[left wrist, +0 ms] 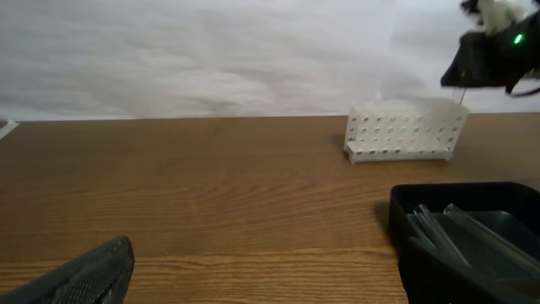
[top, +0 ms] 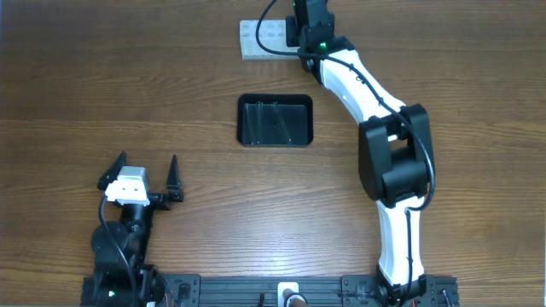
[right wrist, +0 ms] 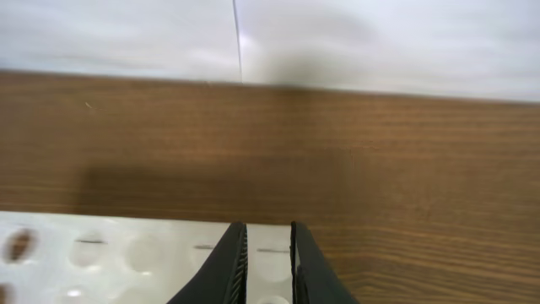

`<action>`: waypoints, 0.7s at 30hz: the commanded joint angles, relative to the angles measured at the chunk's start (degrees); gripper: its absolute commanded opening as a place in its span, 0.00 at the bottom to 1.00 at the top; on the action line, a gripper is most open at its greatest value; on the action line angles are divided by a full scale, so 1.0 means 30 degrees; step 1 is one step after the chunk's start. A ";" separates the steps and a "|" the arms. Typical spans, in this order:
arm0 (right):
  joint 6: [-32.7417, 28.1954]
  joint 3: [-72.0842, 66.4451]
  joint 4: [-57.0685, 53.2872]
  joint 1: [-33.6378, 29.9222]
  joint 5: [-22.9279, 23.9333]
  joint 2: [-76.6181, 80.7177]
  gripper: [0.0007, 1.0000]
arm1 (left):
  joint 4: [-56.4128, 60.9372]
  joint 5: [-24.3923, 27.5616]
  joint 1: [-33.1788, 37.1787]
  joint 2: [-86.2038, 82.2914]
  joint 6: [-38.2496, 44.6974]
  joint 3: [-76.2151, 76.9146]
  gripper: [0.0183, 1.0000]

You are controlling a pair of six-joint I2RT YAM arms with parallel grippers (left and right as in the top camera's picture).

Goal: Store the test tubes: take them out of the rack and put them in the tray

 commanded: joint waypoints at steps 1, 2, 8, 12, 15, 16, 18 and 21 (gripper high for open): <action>0.0160 0.0189 0.0131 0.0488 -0.0015 -0.3963 0.08 | -0.0066 0.0240 0.0102 -0.0168 -0.0262 -0.0095 1.00; 0.0153 0.0189 0.0131 0.0532 0.0000 -0.4546 0.08 | -0.0066 0.0240 0.0095 -0.0168 -0.0262 -0.0095 1.00; 0.0102 0.0189 -0.0692 0.0656 -0.0051 -0.8123 0.07 | -0.0066 0.0240 0.0095 -0.0168 -0.0262 -0.0095 1.00; 0.0954 0.0189 -0.3672 0.0831 -0.0168 -0.9398 0.03 | -0.0066 0.0240 0.0102 -0.0168 -0.0262 -0.0095 1.00; 0.2193 0.0182 -0.7286 0.0998 -0.0197 -0.9522 0.05 | -0.0066 0.0240 0.0095 -0.0168 -0.0262 -0.0095 1.00; 0.2790 0.0182 -0.8881 0.1013 -0.0233 -0.9391 0.07 | -0.0066 0.0240 0.0095 -0.0168 -0.0262 -0.0095 1.00; 0.3534 0.0117 -1.1264 0.1005 -0.0765 -0.9027 0.07 | -0.0066 0.0240 0.0102 -0.0168 -0.0262 -0.0095 1.00; 0.3759 -0.0393 -1.3092 0.0874 -0.2834 -0.8189 0.06 | -0.0066 0.0240 0.0102 -0.0168 -0.0262 -0.0095 1.00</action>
